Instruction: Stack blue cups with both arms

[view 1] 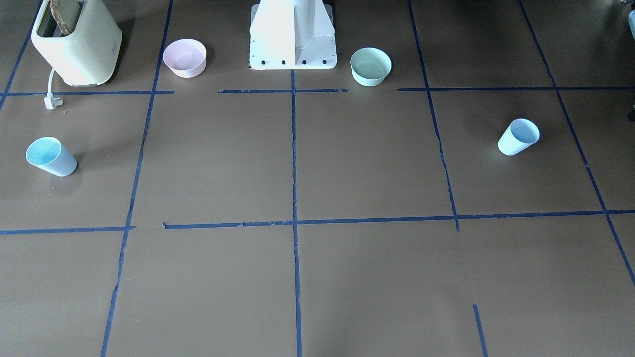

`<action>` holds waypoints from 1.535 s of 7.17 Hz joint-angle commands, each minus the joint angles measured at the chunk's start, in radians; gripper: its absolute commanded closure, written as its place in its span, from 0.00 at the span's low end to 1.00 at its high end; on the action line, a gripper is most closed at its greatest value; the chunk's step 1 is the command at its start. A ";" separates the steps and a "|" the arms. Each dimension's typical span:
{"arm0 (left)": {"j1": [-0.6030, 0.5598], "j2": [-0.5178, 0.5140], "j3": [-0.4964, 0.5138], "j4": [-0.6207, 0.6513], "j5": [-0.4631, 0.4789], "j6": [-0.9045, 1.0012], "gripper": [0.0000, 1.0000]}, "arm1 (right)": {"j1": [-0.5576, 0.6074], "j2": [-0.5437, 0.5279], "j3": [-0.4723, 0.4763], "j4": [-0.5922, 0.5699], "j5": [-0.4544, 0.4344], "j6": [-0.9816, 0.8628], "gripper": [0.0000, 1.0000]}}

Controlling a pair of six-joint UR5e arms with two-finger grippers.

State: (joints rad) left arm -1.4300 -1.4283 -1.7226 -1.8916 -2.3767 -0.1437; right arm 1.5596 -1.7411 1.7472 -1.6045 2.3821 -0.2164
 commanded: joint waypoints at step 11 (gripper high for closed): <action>0.431 0.037 0.017 -0.346 0.140 -0.626 1.00 | -0.006 0.000 -0.002 0.000 -0.003 -0.001 0.00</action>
State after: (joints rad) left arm -0.9994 -1.3913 -1.7020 -2.2380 -2.2357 -0.7714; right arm 1.5539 -1.7411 1.7457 -1.6045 2.3792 -0.2178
